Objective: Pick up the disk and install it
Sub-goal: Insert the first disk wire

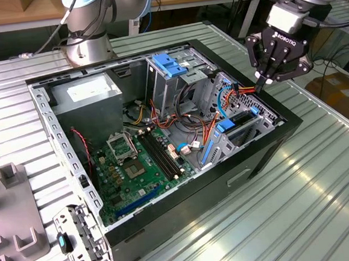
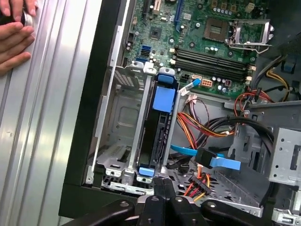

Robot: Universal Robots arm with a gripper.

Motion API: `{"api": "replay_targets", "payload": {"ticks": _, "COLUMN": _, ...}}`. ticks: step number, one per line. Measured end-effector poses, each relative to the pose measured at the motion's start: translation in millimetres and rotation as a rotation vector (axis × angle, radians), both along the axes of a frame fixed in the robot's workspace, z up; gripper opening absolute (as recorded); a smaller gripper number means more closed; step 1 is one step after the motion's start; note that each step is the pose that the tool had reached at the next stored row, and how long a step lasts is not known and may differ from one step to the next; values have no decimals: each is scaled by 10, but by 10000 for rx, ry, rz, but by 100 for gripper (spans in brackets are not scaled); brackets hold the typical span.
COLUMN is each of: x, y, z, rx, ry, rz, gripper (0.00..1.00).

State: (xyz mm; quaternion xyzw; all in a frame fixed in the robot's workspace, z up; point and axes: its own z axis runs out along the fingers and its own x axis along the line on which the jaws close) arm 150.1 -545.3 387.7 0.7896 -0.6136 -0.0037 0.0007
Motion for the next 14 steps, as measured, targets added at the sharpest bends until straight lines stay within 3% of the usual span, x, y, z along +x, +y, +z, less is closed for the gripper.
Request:
{"api": "replay_targets", "payload": {"ticks": 1, "x": 0, "y": 0, "z": -3, "rx": 1, "ry": 0, "rz": 184, "gripper": 12}}
{"api": "replay_targets", "payload": {"ticks": 2, "x": 0, "y": 0, "z": -10, "rx": 0, "ry": 0, "rz": 659, "gripper": 12}}
{"api": "replay_targets", "payload": {"ticks": 5, "x": 12, "y": -1, "z": -21, "rx": 1, "ry": 0, "rz": 1226, "gripper": 12}}
{"api": "replay_targets", "payload": {"ticks": 14, "x": 212, "y": 24, "z": -40, "rx": 0, "ry": 0, "rz": 1698, "gripper": 12}}
